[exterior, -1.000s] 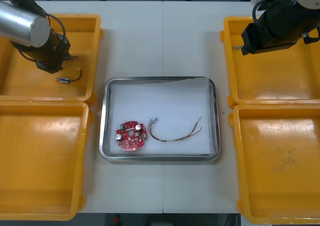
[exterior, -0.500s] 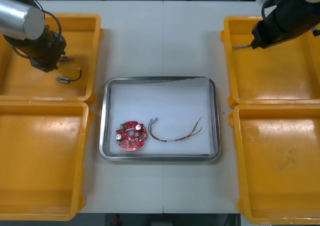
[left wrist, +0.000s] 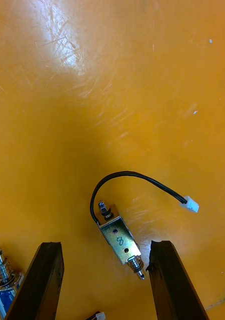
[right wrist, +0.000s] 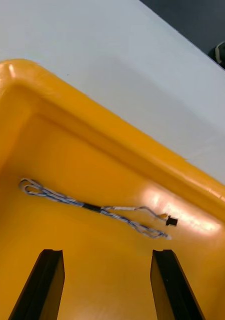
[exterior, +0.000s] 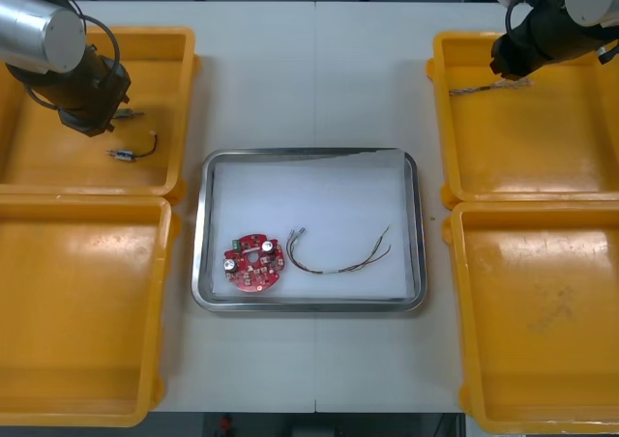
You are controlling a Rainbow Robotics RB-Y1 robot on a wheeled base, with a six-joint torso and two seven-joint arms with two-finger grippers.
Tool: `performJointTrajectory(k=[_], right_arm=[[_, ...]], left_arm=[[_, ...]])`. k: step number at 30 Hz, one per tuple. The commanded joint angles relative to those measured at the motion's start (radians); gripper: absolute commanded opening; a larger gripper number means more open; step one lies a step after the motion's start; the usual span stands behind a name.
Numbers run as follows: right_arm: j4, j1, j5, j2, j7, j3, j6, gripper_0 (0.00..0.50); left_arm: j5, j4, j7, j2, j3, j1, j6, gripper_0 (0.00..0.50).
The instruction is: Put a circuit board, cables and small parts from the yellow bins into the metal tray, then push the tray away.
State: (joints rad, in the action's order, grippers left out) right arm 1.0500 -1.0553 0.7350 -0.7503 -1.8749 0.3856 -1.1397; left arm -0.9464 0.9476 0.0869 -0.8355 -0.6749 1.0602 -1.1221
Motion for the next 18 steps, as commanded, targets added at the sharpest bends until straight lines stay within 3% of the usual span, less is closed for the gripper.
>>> performJointTrajectory(k=[1,6,11,18], right_arm=[[-0.059,-0.06,0.032,-0.035,-0.164,0.044,0.1,0.5],[-0.107,-0.06,0.055,-0.035,-0.291,0.05,0.153,0.5],[-0.165,-0.06,0.127,-0.035,-0.389,0.084,0.227,0.5],[-0.223,-0.06,0.224,-0.035,-0.443,0.185,0.347,0.5]], left_arm=[[0.012,0.02,0.057,0.003,0.006,-0.002,0.018,0.5],[0.014,0.019,0.051,0.001,-0.042,-0.003,0.056,0.5],[0.017,0.019,0.05,0.003,-0.061,-0.003,0.071,0.5],[0.015,0.016,0.051,0.003,-0.097,-0.008,0.079,0.5]])
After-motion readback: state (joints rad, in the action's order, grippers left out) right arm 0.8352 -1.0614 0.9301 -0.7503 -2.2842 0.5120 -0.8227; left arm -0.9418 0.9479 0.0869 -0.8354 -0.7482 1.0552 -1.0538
